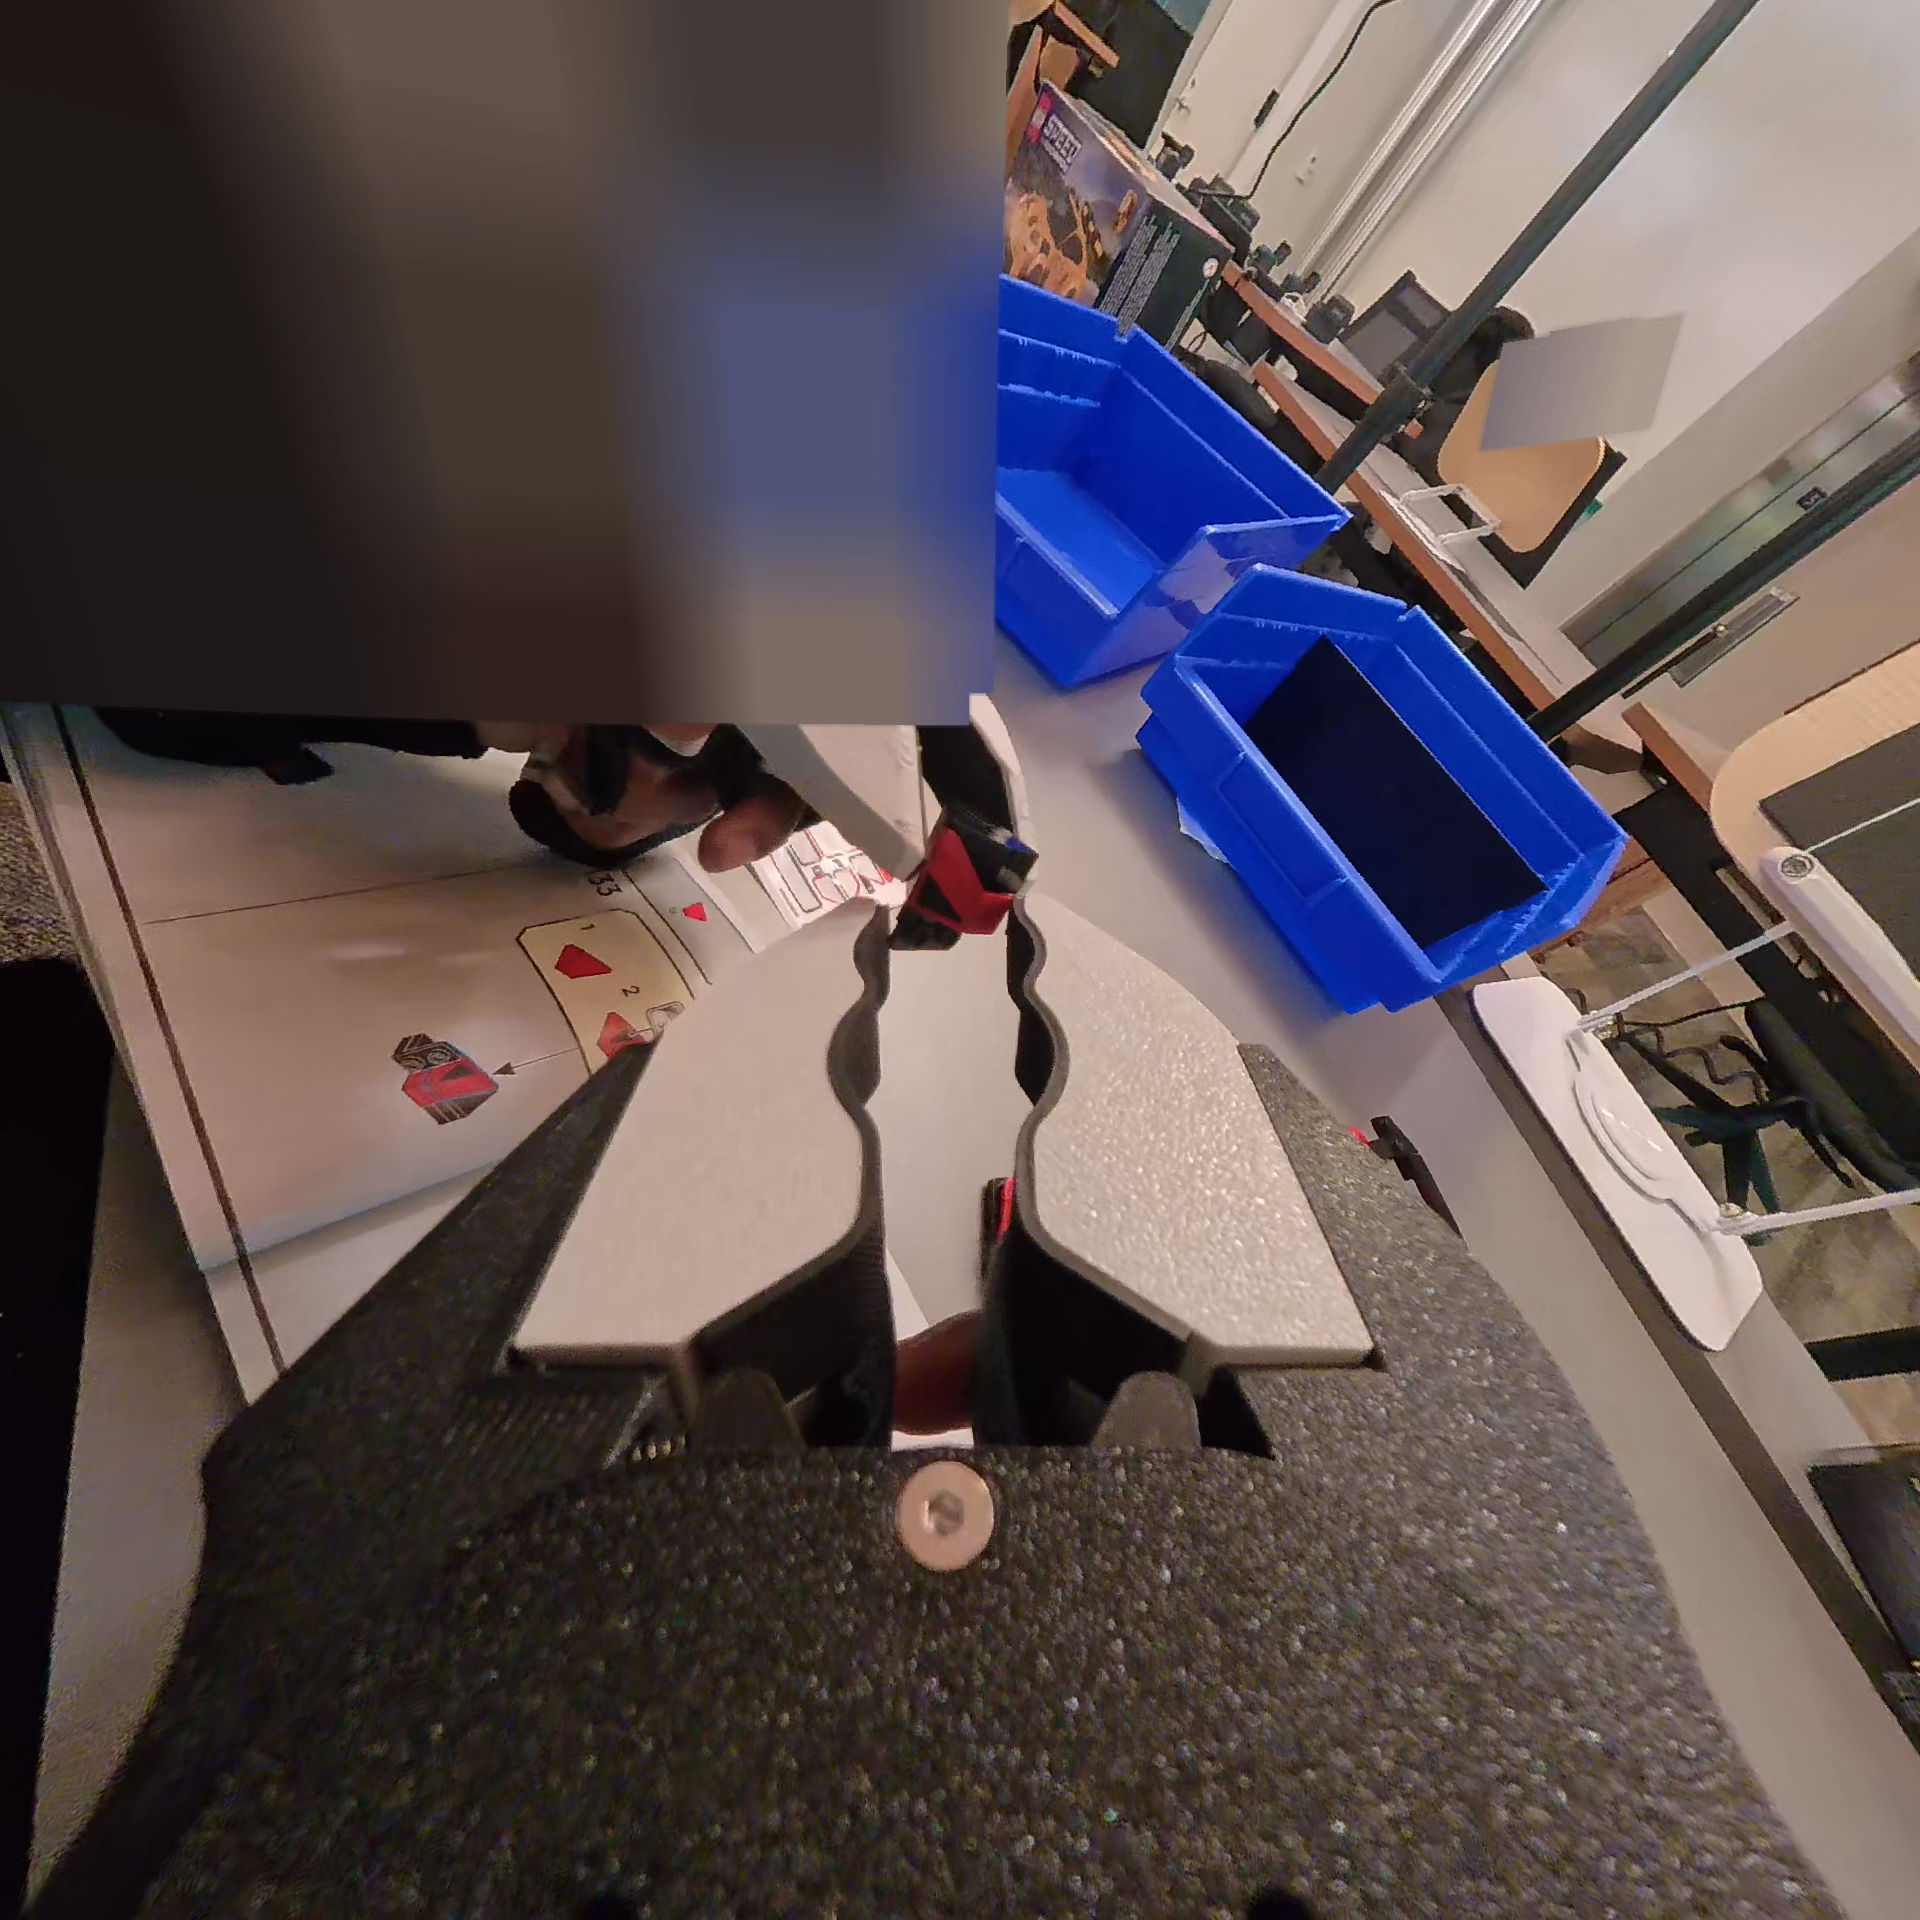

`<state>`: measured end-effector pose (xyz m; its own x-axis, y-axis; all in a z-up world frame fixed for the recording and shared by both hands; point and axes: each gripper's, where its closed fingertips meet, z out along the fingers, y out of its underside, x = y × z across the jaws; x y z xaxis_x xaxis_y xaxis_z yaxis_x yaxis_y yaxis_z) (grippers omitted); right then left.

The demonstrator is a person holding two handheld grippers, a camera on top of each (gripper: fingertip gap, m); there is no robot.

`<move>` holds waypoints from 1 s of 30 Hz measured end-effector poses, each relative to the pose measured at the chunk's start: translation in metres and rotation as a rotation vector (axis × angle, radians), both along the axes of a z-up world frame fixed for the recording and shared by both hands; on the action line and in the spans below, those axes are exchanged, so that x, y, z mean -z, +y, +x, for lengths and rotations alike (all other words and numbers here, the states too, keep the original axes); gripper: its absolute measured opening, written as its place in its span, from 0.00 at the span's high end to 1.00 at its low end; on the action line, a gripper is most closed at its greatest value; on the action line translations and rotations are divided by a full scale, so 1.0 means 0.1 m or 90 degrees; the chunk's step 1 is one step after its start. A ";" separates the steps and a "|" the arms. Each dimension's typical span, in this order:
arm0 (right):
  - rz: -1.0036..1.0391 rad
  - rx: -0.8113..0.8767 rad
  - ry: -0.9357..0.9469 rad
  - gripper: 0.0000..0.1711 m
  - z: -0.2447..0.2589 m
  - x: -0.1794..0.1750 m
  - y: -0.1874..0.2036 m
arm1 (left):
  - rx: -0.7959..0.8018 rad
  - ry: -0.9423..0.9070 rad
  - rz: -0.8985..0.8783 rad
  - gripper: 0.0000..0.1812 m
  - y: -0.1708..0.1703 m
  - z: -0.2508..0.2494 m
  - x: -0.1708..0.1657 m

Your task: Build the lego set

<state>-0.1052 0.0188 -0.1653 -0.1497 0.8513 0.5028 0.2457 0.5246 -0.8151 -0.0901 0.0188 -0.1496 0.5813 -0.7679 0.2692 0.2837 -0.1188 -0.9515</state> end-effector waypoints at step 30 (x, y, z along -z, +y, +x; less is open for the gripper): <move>-0.274 0.054 -0.363 0.87 0.96 0.97 0.20 | 0.012 -0.042 0.035 0.91 -0.06 -0.05 -0.01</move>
